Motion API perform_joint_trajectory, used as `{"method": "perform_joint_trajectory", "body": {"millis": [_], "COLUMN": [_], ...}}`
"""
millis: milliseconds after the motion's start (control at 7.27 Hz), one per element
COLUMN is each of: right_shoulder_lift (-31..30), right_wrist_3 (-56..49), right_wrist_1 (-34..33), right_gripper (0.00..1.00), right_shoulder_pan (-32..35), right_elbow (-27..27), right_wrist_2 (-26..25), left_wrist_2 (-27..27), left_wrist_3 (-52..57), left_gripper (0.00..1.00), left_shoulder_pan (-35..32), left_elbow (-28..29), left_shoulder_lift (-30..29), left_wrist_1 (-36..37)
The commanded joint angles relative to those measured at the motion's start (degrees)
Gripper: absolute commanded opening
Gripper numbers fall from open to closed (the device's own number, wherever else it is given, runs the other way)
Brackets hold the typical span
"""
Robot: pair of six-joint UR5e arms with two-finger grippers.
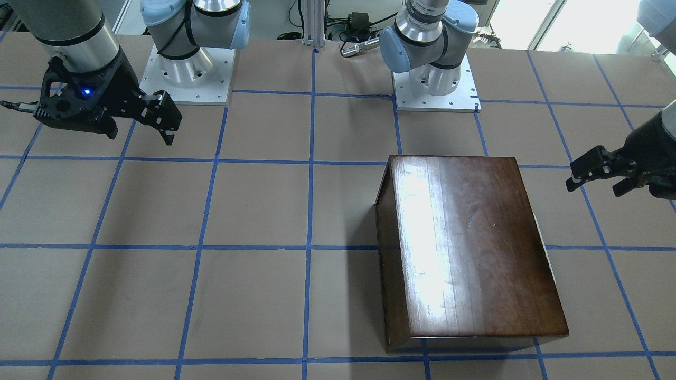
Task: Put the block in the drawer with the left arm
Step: 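Move the left gripper down beside the cabinet to the white drawer handle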
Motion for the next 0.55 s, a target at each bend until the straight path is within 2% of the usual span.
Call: {"method": "perform_joint_trajectory", "body": {"millis": [0,413], "right_shoulder_lift": [0.0,0.0], "right_wrist_3": [0.0,0.0], "right_wrist_1": [0.0,0.0], "right_gripper": [1.00,1.00], "right_shoulder_pan": [0.0,0.0], "right_elbow": [0.0,0.0], "right_wrist_2": [0.0,0.0], "left_wrist_2": [-2.6,-7.0], "left_wrist_3": [5.4,8.2], "left_gripper": [1.00,1.00], "left_shoulder_pan": [1.9,2.5], "left_elbow": [-0.8,-1.1], "left_shoulder_lift": [-3.3,-8.2], "left_wrist_1": [2.2,3.7]}}
